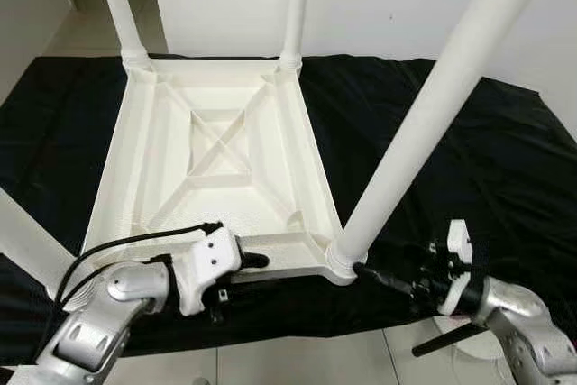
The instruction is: Building children table
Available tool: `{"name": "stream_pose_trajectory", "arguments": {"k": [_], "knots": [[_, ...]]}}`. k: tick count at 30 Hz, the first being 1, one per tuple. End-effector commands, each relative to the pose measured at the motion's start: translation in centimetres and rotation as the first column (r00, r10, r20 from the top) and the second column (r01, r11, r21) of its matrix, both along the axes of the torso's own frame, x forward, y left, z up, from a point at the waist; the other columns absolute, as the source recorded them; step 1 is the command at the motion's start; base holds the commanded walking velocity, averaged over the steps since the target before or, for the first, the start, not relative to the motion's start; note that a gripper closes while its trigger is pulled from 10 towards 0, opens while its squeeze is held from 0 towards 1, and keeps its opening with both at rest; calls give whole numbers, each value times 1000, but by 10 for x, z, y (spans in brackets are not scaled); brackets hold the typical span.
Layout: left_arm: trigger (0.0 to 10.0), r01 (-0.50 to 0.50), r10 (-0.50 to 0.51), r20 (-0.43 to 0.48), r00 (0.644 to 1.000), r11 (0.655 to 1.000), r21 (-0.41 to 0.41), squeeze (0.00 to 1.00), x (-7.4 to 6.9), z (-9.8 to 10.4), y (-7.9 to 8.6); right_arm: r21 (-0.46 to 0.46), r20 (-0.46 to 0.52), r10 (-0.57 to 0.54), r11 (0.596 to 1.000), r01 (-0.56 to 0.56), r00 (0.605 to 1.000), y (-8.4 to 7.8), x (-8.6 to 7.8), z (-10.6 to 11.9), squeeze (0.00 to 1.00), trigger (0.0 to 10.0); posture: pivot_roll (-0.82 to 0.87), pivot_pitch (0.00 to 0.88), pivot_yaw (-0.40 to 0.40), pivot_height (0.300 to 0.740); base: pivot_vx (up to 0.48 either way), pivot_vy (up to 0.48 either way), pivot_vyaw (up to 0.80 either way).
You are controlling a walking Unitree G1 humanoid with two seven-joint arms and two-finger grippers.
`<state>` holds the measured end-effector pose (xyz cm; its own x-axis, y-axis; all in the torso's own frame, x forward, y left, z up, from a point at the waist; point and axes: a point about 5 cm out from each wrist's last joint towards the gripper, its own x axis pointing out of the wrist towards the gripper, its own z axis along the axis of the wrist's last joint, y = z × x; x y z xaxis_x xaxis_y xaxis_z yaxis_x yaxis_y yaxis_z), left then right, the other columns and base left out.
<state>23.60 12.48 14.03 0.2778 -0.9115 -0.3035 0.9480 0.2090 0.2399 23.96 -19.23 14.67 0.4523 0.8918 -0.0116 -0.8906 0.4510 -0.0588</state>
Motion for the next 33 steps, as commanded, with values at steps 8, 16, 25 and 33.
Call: {"name": "stream_pose_trajectory", "arguments": {"k": [8, 16, 25, 33], "knots": [[10000, -64, 64, 47, 997, 998, -12, 0, 5, 2, -10, 4, 81, -30, 1000, 30, 996, 10, 15, 9, 0, 10000, 57, 91, -69, 740, 0, 0, 0], [10000, -95, 101, 67, 993, 992, -76, 0, 17, 6, -30, 76, 143, -169, 984, 160, 975, 8, 38, 21, 0, 10000, 41, 86, -77, 740, 0, 0, 0], [10000, -71, 80, 85, 993, 991, -111, 0, 22, 6, -55, 91, 145, -285, 957, 274, 948, -13, 57, 27, 0, 10000, 31, 73, -83, 740, 0, 0, 0], [10000, -194, 208, 88, 974, 970, -143, 0, 35, 9, -63, 119, 148, -250, 965, 234, 957, 9, 51, 25, 0, 10000, 35, 55, -63, 740, 0, 0, 0]]}}
